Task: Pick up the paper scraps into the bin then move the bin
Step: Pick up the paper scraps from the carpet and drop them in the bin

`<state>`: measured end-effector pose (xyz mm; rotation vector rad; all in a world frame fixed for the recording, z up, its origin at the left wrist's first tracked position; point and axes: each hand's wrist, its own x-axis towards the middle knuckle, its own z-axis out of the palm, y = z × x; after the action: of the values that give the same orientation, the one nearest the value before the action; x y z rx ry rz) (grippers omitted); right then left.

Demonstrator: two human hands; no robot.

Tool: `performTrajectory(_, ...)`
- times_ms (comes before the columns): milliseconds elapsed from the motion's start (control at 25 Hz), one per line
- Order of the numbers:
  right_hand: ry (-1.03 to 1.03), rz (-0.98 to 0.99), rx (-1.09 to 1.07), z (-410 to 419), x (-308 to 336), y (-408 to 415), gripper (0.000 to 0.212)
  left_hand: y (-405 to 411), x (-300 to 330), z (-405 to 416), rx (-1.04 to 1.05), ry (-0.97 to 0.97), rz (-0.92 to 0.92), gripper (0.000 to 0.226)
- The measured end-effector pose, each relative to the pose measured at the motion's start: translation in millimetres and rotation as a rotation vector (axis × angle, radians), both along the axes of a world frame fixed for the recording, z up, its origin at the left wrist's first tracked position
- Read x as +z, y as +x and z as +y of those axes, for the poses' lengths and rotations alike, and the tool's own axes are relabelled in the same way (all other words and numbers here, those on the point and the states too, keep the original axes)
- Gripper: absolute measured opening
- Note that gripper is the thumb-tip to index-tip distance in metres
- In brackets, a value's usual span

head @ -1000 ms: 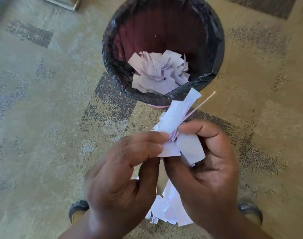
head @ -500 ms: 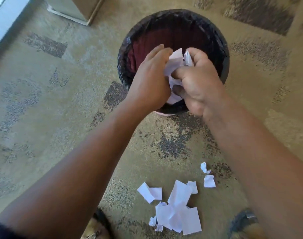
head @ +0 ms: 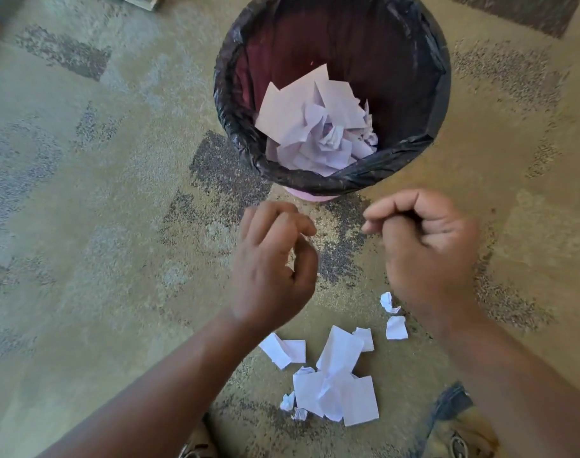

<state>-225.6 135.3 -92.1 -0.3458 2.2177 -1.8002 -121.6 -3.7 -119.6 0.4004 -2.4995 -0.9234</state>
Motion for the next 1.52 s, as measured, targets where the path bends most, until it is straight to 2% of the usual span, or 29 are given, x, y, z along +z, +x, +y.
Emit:
performTrajectory(80, 0.200, -0.023, 0.029, 35, -42, 22, 0.033, 38, -50, 6, -0.018, 0.017, -0.373, 0.024)
performTrajectory(200, 0.689, -0.245, 0.125, 87, -123, 37, 0.030, 88, -116, 8, -0.153, 0.102, -1.080, 0.041)
performTrajectory(240, 0.835, -0.305, 0.134, 102, -147, 41, 0.036, 101, -130, 12, -0.216, 0.127, -1.222, 0.048)
performTrajectory(320, 0.981, -0.363, 0.151, 122, -180, 53, 0.054, 125, -148, 20, -0.334, 0.079, -1.342, 0.060)
performTrajectory(400, 1.025, -0.425, 0.181, 128, -200, 66, 0.069, 140, -159, 30, -0.389, 0.001, -1.334, 0.065)
performTrajectory(440, 1.042, -0.438, 0.202, 130, -208, 75, 0.069, 146, -165, 34, -0.376, -0.010, -1.308, 0.060)
performTrajectory(480, 1.060, -0.426, 0.219, 131, -211, 83, 0.063, 152, -170, 36, -0.343, 0.010, -1.277, 0.053)
performTrajectory(600, 1.067, -0.374, 0.261, 136, -216, 98, 0.023, 153, -178, 38, -0.261, 0.111, -1.216, 0.027)
performTrajectory(720, 0.997, -0.439, 0.307, 137, -212, 104, 0.010, 153, -179, 30, -0.189, 0.206, -1.213, 0.001)
performTrajectory(800, 0.946, -0.517, 0.249, 143, -206, 116, 0.012, 159, -173, 26, -0.071, 0.317, -1.205, 0.008)
performTrajectory(880, 0.921, -0.689, 0.088, 156, -203, 138, 0.014, 167, -163, 25, 0.025, 0.467, -1.242, 0.014)
performTrajectory(960, 0.873, -0.844, -0.135, 167, -203, 159, 0.007, 177, -153, 32, 0.122, 0.725, -1.317, 0.017)
performTrajectory(1040, 0.851, -0.926, -0.323, 173, -203, 179, 0.002, 187, -148, 48, 0.320, 0.993, -1.314, 0.019)
performTrajectory(1080, 0.849, -0.962, -0.378, 173, -200, 189, 0.006, 193, -148, 60, 0.431, 1.067, -1.293, 0.021)
performTrajectory(1160, 0.853, -1.050, -0.399, 165, -194, 215, 0.008, 203, -149, 91, 0.600, 1.118, -1.237, 0.025)
performTrajectory(1360, 0.653, -1.275, -0.348, 134, -197, 269, 0.021, 202, -151, 152, 0.883, 1.152, -1.098, 0.027)
performTrajectory(1440, 0.549, -1.342, -0.370, 122, -192, 273, 0.023, 202, -153, 157, 0.934, 1.120, -1.057, 0.024)
performTrajectory(1520, 0.477, -1.371, -0.373, 113, -189, 272, 0.019, 201, -152, 156, 0.901, 1.113, -1.044, 0.016)
